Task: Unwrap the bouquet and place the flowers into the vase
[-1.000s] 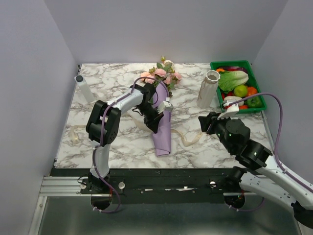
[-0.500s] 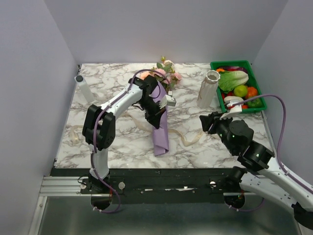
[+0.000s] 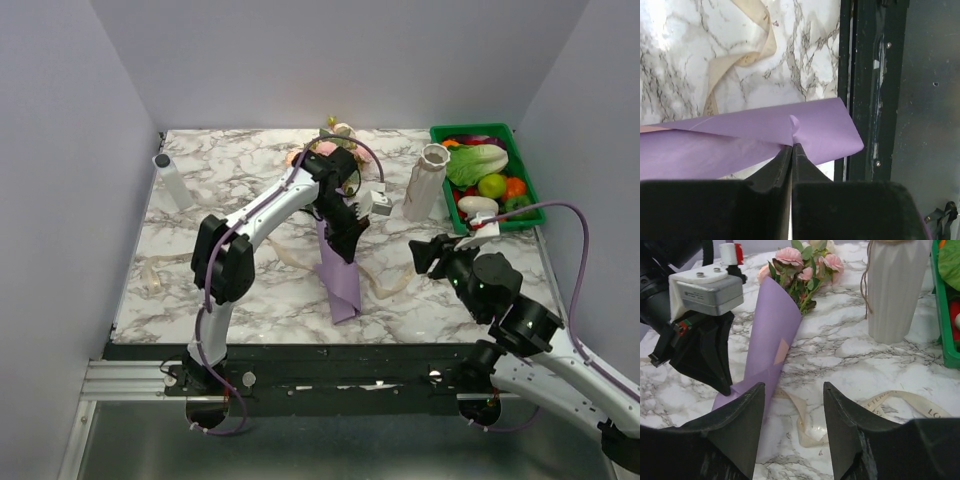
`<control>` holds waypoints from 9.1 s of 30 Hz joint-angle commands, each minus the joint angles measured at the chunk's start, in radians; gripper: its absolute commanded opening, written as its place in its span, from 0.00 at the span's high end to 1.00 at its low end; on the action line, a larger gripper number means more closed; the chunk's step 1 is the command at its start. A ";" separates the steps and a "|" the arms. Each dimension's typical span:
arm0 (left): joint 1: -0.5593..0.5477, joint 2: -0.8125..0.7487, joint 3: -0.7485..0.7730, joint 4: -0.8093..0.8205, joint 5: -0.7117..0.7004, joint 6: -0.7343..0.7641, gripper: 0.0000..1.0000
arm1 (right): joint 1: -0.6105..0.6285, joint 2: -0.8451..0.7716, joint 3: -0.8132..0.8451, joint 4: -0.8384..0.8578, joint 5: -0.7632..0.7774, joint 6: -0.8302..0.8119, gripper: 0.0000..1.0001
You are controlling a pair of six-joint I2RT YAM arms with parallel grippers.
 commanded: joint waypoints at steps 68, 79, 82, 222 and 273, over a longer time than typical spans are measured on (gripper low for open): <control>0.357 -0.585 -0.359 0.305 -0.384 -0.374 0.01 | 0.007 0.891 -0.086 0.552 -0.254 0.319 1.00; 0.357 -0.567 -0.356 0.325 -0.392 -0.386 0.01 | 0.010 0.707 -0.031 0.590 -0.354 0.209 1.00; 0.357 -0.570 -0.352 0.334 -0.409 -0.394 0.01 | 0.019 0.698 0.036 0.581 -0.390 0.168 0.99; 0.687 -0.330 -0.104 -0.088 0.054 -0.110 0.01 | 0.022 1.052 0.104 0.339 -0.245 0.194 0.64; 0.593 -0.435 -0.625 0.331 -0.025 -0.167 0.01 | 0.018 0.975 0.164 0.291 -0.251 0.204 0.47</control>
